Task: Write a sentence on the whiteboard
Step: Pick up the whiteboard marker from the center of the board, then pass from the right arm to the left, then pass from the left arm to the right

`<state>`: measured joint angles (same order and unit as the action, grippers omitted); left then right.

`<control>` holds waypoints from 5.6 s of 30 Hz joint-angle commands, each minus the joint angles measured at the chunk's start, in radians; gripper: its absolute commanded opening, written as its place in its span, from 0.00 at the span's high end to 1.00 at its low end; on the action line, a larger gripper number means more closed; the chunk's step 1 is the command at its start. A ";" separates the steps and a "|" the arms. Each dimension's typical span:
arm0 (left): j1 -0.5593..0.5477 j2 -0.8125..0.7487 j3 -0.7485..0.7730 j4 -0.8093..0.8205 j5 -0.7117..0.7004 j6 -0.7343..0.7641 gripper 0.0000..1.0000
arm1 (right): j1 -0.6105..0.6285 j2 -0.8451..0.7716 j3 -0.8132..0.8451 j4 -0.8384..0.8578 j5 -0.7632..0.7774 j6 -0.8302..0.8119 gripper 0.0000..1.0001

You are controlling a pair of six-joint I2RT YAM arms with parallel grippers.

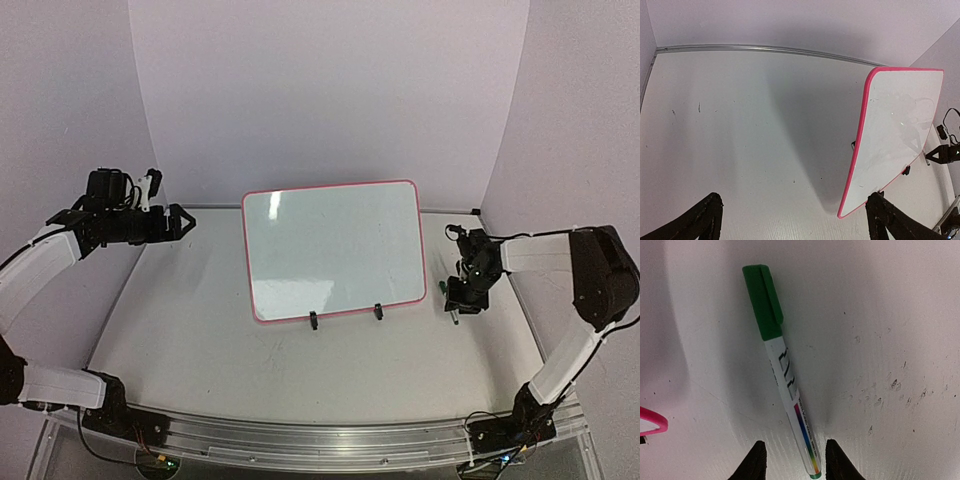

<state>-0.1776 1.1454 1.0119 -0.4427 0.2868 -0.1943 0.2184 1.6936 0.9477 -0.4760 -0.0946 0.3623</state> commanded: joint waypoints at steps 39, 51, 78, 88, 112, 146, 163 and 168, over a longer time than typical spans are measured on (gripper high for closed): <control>-0.048 0.011 -0.041 -0.036 0.286 0.007 0.10 | 0.203 -0.590 0.023 -0.053 -0.074 -0.088 1.00; -0.235 -0.005 -0.077 0.051 0.297 -0.105 0.09 | 0.676 -0.319 0.240 -0.071 -0.073 -0.164 1.00; -0.474 0.197 -0.078 0.459 0.520 -0.435 0.31 | 0.817 0.032 0.554 -0.062 -0.251 -0.291 1.00; -0.512 0.239 -0.077 0.466 0.491 -0.451 0.78 | 0.816 0.037 0.561 -0.072 -0.236 -0.307 1.00; -0.511 0.241 -0.081 0.488 0.431 -0.502 0.80 | 0.816 -0.033 0.487 -0.072 -0.215 -0.321 1.00; -0.404 -0.003 -0.299 1.046 0.396 -0.812 1.00 | 0.742 0.028 0.116 1.422 -0.377 0.454 0.26; -0.404 -0.010 -0.277 0.907 0.353 -0.723 1.00 | 0.772 0.053 0.155 1.458 -0.448 0.475 0.38; -0.404 -0.015 -0.268 0.863 0.356 -0.700 1.00 | 0.777 0.064 0.161 1.459 -0.441 0.475 0.47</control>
<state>-0.5823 1.1473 0.7170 0.4714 0.6593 -0.9409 0.9786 1.7458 1.0583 0.9201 -0.5128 0.8323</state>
